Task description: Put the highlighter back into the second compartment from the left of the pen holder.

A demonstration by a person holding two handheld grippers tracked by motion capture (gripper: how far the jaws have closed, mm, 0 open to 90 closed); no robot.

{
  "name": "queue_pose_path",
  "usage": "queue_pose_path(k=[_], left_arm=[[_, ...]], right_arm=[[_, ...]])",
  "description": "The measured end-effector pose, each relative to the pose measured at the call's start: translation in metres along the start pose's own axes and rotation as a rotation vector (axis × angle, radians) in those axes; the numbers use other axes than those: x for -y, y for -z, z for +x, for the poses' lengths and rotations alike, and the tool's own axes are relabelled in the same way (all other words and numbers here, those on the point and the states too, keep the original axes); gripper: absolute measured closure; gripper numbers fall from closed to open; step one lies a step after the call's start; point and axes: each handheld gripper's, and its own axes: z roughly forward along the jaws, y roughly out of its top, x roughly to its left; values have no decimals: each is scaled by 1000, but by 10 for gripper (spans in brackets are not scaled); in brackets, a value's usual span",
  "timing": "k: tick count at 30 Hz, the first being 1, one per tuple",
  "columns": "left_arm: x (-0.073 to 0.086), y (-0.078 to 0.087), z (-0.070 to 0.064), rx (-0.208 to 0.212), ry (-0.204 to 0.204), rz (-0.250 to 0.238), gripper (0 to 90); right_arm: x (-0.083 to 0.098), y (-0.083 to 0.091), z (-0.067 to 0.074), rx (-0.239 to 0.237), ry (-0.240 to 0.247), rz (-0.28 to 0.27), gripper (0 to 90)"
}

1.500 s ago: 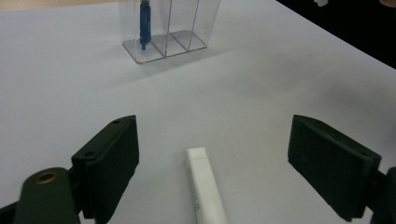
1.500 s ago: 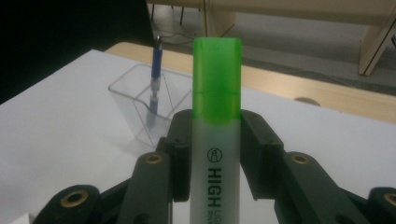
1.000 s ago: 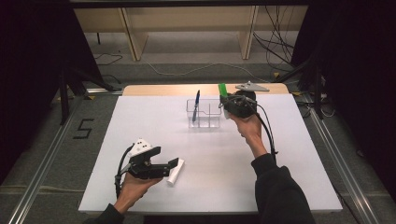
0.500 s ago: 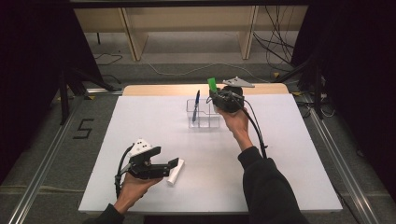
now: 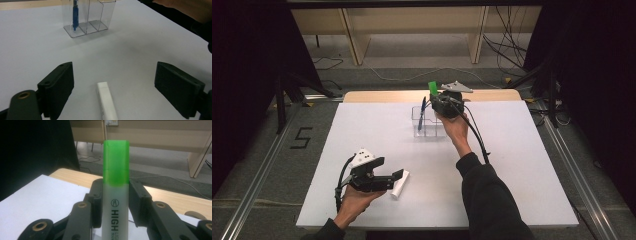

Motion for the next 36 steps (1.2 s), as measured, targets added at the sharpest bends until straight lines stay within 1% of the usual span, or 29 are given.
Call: queue_pose_path(k=[11, 17, 19, 23, 29, 33, 36], left_arm=[[0, 1, 0, 0, -5, 3, 153], [-1, 1, 0, 1, -9, 3, 153], [-1, 2, 0, 3, -9, 0, 152], [-1, 1, 1, 2, -3, -3, 153], [-1, 2, 0, 3, -9, 1, 153], [-1, 2, 0, 4, -3, -4, 153], [-1, 2, 1, 4, -8, 2, 153]], right_arm=[[4, -12, 6, 36, -1, -12, 672], [8, -16, 7, 46, -6, -3, 672], [9, -18, 7, 52, 6, -4, 672], [11, -20, 10, 62, 8, -6, 672], [14, -22, 10, 64, -6, -5, 672], [16, -24, 12, 65, -3, -3, 672], [16, -25, 14, 64, -8, -4, 672]])
